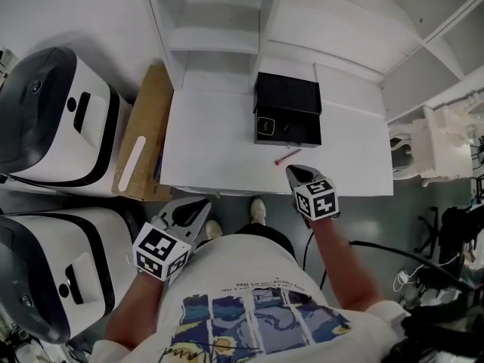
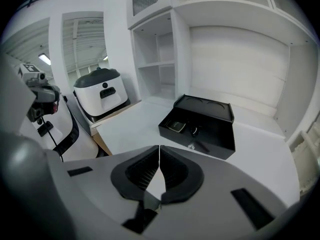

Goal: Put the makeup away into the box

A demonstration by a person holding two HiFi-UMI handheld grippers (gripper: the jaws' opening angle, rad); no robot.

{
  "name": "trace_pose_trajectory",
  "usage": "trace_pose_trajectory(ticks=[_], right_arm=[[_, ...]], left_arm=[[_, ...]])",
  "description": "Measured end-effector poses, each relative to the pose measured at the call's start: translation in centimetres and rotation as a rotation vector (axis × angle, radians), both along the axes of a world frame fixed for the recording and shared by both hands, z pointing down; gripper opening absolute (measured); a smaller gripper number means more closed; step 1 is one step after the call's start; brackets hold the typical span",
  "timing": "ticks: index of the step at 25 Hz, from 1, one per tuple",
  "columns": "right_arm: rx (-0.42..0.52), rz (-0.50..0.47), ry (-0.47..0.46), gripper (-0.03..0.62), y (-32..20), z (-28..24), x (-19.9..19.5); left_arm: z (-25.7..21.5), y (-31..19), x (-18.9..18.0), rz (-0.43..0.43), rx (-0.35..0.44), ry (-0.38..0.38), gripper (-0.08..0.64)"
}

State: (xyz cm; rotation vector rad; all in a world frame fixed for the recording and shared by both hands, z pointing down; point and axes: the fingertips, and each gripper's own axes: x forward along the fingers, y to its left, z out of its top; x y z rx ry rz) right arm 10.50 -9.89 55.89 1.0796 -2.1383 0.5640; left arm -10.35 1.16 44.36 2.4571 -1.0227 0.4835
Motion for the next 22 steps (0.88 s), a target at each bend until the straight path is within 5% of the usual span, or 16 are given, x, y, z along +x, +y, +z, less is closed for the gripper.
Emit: trace_pose_trajectory(ticks=[11, 22], right_arm=[[-0.072, 0.056, -0.013, 0.029, 7.0, 3.1, -2.4], [-0.120, 0.235, -0.039, 0.037, 4.7, 6.7, -0.4]], left_arm=[[1.1, 3.3, -1.3, 0.066, -0.009, 0.020, 0.014], [1.6, 5.0, -3.0, 0.040, -0.019, 0.018, 0.014]])
